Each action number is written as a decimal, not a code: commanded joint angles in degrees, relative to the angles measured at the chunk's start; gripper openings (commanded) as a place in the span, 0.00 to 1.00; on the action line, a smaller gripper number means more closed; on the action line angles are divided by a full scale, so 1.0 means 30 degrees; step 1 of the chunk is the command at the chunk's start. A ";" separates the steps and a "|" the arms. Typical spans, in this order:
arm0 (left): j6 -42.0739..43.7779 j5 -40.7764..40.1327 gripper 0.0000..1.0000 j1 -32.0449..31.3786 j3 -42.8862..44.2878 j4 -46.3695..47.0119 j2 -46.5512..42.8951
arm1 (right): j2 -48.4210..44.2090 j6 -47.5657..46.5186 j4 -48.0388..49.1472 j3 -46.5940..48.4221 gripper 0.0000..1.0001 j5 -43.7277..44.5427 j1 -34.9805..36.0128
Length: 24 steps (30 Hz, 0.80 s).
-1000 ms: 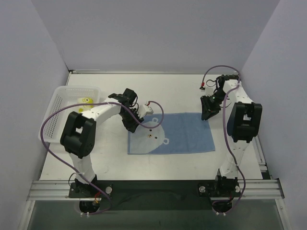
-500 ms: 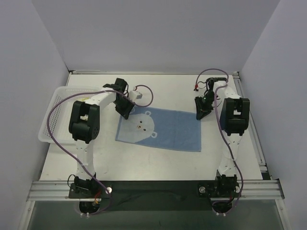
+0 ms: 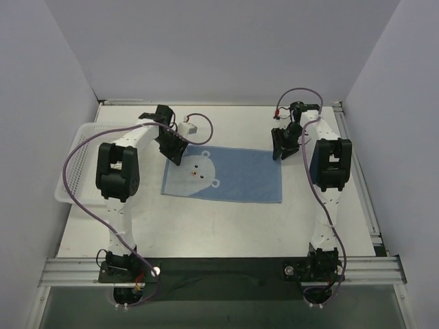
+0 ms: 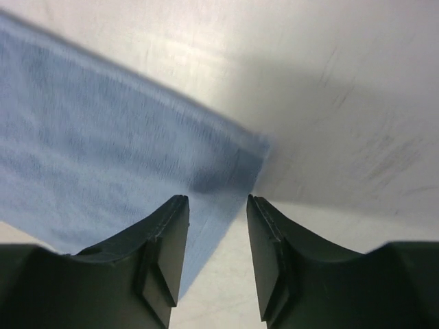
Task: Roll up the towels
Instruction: Flatten the towel
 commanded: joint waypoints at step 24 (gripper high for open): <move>-0.1359 0.0415 0.15 0.0442 -0.9119 0.1310 -0.6274 | -0.7480 -0.1003 -0.1372 -1.1703 0.19 -0.0319 0.2878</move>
